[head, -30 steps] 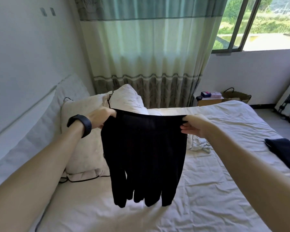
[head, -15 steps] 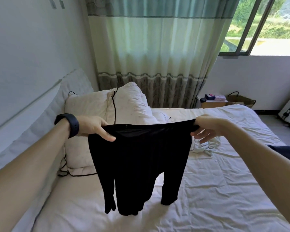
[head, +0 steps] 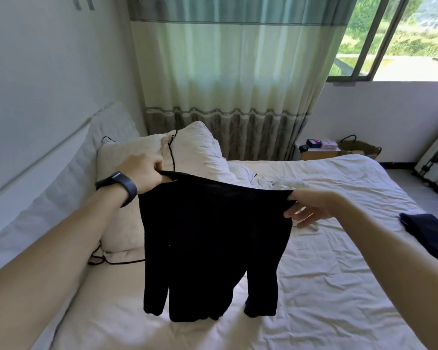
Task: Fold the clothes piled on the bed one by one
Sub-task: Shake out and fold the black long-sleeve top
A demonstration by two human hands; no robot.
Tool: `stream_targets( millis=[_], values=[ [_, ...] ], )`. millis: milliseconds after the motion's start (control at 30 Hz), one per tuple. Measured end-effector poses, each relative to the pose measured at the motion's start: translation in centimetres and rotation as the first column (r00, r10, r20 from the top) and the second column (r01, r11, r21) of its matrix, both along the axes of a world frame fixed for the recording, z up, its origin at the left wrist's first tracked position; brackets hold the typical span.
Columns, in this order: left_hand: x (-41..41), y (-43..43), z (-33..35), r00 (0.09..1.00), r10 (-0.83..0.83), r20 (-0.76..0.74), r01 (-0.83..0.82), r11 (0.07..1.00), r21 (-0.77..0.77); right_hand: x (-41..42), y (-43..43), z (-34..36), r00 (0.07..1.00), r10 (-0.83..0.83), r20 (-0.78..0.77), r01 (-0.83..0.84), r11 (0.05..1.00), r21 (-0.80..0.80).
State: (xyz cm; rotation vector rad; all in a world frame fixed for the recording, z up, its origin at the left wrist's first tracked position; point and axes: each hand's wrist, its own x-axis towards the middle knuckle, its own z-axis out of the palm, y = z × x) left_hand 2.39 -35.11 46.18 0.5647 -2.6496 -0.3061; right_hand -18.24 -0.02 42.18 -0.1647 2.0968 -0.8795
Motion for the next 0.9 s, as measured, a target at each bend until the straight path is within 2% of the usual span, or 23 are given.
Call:
stream_targets(
  millis=[67, 133, 200, 267, 367, 433, 500, 533, 600, 667, 800, 900],
  values=[
    [0.3, -0.7, -0.2, 1.000, 0.015, -0.011, -0.013, 0.973, 0.231, -0.4, 0.6, -0.2, 0.992, -0.044, 0.117, 0.074, 0.962, -0.264],
    [0.7, -1.5, -0.1, 0.998, 0.022, 0.054, -0.042, 0.910, 0.412, -0.6, 1.0, -0.5, 0.997, 0.009, 0.071, 0.018, 0.929, -0.371],
    [1.3, -2.2, -0.1, 0.986, -0.051, 0.159, -0.032, 0.877, 0.480, -0.3, 0.9, -1.0, 0.982, 0.059, -0.182, -0.110, 0.951, -0.288],
    [2.0, -2.7, -0.2, 0.951, -0.158, 0.266, 0.004, 0.866, 0.500, 0.3, 0.4, -1.4, 0.913, -0.020, -0.407, -0.092, 0.963, -0.253],
    [3.1, -2.6, -0.6, 0.910, -0.236, 0.341, 0.027, 0.855, 0.519, 1.3, 0.2, -1.4, 0.825, -0.172, -0.539, -0.009, 0.948, -0.317],
    [3.7, -2.2, -0.7, 0.904, -0.261, 0.337, 0.034, 0.832, 0.554, 1.7, 0.5, -1.0, 0.726, -0.224, -0.651, 0.015, 0.950, -0.311],
    [4.4, -1.5, -1.0, 0.920, -0.285, 0.267, 0.036, 0.742, 0.670, 1.9, 0.9, -0.7, 0.612, -0.288, -0.736, 0.081, 0.949, -0.304],
    [4.7, -1.2, -1.3, 0.933, -0.298, 0.203, 0.042, 0.649, 0.759, 2.0, 1.0, -0.7, 0.587, -0.342, -0.734, 0.133, 0.935, -0.329],
    [5.2, -0.5, -2.0, 0.939, -0.330, 0.101, 0.068, 0.463, 0.884, 2.4, 1.2, -0.8, 0.636, -0.482, -0.603, 0.252, 0.868, -0.428],
    [5.6, -0.2, -2.7, 0.907, -0.405, 0.115, 0.055, 0.386, 0.921, 3.0, 1.5, -1.1, 0.694, -0.523, -0.495, 0.333, 0.842, -0.424],
    [5.8, -0.3, -4.3, 0.799, -0.553, 0.237, -0.007, 0.385, 0.923, 4.7, 2.9, -2.6, 0.698, -0.476, -0.536, 0.363, 0.879, -0.308],
    [5.6, -0.2, -5.7, 0.810, -0.518, 0.275, -0.016, 0.449, 0.893, 6.0, 4.0, -2.9, 0.665, -0.455, -0.592, 0.372, 0.889, -0.265]
  ],
)
